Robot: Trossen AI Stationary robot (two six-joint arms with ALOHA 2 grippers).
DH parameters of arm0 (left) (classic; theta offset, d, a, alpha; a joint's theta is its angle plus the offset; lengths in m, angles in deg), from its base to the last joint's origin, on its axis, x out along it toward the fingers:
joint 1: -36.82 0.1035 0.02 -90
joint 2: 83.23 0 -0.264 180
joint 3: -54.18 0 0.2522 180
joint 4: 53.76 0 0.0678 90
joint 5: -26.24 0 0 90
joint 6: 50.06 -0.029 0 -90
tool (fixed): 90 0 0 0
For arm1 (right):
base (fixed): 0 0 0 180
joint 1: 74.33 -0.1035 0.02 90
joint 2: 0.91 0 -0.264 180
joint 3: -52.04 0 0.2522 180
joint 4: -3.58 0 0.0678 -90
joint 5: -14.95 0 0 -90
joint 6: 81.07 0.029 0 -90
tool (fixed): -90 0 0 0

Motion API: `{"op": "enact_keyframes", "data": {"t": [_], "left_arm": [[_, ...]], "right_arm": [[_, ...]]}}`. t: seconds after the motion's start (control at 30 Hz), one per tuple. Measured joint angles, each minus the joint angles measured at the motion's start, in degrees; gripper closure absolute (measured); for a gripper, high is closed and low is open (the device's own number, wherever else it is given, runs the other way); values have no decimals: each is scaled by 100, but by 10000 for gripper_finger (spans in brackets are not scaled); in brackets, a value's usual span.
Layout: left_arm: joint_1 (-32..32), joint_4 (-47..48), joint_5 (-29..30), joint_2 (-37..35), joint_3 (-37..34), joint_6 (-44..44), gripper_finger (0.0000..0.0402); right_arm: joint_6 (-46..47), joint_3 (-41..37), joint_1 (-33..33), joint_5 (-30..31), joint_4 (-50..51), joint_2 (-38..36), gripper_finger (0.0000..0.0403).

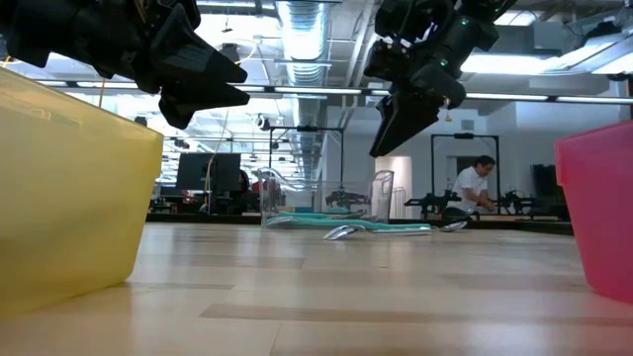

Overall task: Sort silverware by color (type)
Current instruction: Put the white and blue spoon into the red bin

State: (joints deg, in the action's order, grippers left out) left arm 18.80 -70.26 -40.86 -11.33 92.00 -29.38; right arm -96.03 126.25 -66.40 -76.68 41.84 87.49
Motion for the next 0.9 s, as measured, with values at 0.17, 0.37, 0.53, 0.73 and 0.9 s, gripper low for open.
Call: {"op": "enact_keyframes", "data": {"t": [0.17, 0.37, 0.53, 0.73, 0.9], "left_arm": [[0, 0, 0, 0, 0, -46, 235], [1, 0, -1, 0, 0, -48, 235], [1, 2, 0, 0, 0, -48, 235], [0, 2, 0, 0, 0, -50, 235], [0, 2, -1, 0, 0, -50, 235]], "right_arm": [[-7, 0, -1, 2, -65, 1, 220], [-7, 0, 0, 2, -92, 1, 221], [-4, 0, 39, 3, -321, 1, 221], [52, 0, 50, 9, -411, 1, 221], [16, 0, 63, 9, -418, 1, 221]]}}
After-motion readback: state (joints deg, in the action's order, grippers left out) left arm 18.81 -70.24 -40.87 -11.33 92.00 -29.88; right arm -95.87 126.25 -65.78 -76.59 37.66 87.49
